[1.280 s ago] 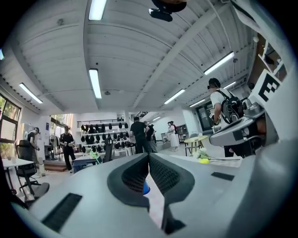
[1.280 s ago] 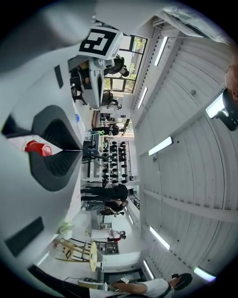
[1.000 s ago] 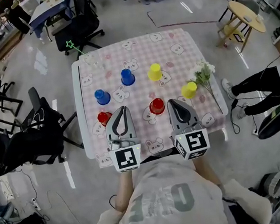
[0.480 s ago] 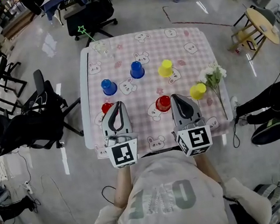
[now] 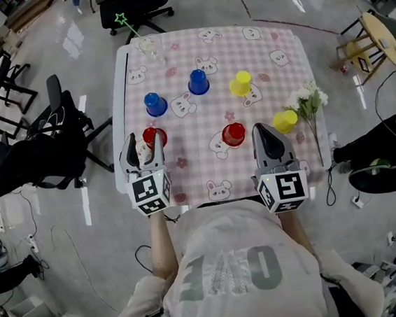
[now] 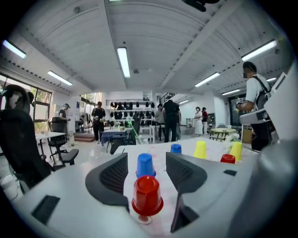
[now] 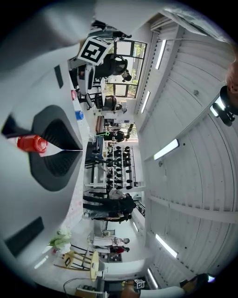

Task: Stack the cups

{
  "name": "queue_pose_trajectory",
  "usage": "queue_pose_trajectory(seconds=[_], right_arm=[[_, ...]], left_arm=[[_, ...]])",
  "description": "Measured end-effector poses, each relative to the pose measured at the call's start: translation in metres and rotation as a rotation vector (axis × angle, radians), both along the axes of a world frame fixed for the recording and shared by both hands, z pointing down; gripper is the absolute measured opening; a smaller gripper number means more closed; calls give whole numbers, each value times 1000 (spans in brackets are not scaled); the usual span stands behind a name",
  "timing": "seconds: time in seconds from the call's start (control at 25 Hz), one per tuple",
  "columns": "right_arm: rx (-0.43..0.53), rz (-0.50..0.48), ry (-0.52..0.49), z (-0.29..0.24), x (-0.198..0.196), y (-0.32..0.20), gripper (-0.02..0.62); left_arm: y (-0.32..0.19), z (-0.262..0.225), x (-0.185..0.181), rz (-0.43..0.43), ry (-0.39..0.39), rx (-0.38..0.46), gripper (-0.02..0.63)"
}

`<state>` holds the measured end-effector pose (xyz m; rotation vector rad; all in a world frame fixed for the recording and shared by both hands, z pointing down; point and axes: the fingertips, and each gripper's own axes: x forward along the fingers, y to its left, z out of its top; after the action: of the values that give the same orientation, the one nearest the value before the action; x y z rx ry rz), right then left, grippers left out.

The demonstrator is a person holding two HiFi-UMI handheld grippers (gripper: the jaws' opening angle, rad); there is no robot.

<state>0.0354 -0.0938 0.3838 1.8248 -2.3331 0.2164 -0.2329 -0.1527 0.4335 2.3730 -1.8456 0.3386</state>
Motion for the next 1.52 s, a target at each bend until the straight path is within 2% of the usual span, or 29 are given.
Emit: queue_pose_trajectory(seconds=[0.16, 0.36, 0.64, 0.88, 1.0, 1.12, 1.28, 1.4, 1.52], right_arm=[[-33, -9, 7, 9, 2, 5, 29], [-41, -9, 7, 12, 9, 4, 29], [-47, 8, 2, 15, 24, 7, 29], [-59, 9, 0, 19, 30, 8, 29], [-62, 1, -5, 18, 29, 6, 29], [-64, -11, -9, 18, 27, 6, 29], [-73, -16, -18, 22, 27, 9, 29], [-84, -10, -32, 26, 29, 14, 29], [-93, -3, -39, 30, 35, 18, 29]], left_arm=[[4, 36, -10, -11, 67, -122, 244], [-2, 58, -7, -5, 121, -197, 244], [-3, 70, -6, -27, 81, -218, 241], [-4, 67, -6, -15, 84, -218, 223], [-9, 51, 12, 71, 69, -181, 221], [-4, 34, 47, 233, 25, -150, 221], [22, 26, 101, 424, 16, -141, 221], [36, 36, 126, 488, -13, -157, 221], [36, 46, 141, 497, 5, -182, 221]])
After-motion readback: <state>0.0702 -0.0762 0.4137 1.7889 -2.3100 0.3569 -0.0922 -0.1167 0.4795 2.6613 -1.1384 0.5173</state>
